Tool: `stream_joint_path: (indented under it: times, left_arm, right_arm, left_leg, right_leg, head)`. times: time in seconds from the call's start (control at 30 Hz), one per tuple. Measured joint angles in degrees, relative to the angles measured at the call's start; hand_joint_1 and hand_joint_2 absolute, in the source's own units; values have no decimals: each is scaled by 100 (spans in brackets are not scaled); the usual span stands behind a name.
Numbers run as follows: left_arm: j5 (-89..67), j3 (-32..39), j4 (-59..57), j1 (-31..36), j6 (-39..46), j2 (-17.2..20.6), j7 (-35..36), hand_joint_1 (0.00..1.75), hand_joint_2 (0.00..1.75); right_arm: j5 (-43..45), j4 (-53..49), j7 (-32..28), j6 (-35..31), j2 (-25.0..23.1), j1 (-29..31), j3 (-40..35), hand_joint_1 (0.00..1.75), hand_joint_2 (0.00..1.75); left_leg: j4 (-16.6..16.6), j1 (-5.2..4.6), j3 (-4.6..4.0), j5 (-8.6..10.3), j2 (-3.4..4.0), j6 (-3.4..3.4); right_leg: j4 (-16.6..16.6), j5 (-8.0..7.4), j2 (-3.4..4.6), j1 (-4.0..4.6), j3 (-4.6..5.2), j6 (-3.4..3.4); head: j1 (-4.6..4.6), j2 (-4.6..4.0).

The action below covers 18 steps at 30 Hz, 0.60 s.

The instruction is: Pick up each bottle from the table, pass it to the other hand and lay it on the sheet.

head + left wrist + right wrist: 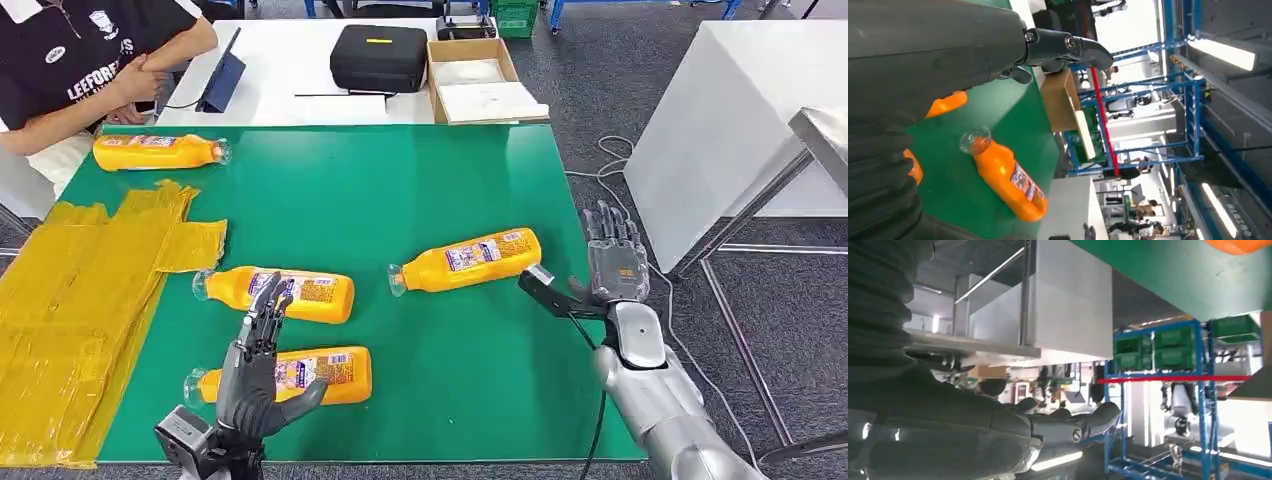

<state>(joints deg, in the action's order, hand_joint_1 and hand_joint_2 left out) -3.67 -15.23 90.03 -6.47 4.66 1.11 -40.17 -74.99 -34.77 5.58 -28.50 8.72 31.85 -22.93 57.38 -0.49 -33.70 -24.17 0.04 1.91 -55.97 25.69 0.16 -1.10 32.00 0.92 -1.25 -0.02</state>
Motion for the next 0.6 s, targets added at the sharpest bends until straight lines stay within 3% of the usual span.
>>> stream_joint_path:
  times: [0.23, 0.4, 0.6]
  left_arm:
    - [50, -42, -288, 116, -70, -4, 0, 0, 175]
    - [181, -33, -496, 150, -238, -4, 0, 0, 175]
    - [188, -28, -642, 162, -256, -4, 0, 0, 175]
  right_arm:
    - [-96, 572, 382, -162, -297, 513, 61, 0, 175]
    - [-19, 706, -277, -560, -568, 753, 144, 0, 175]
    - [-4, 782, -383, -596, -763, 866, 164, 0, 175]
  left_leg:
    - [0, 1, -2, 0, 1, 0]
    - [0, 2, -1, 0, 1, 0]
    - [0, 3, -1, 1, -8, -1]
  right_leg:
    - [-1, 0, 1, 0, 1, 0]
    - [-1, 0, 2, 0, 2, 0]
    - [-1, 1, -8, 1, 3, -1]
  head:
    - [0, 0]
    - [-2, 0]
    - [0, 0]
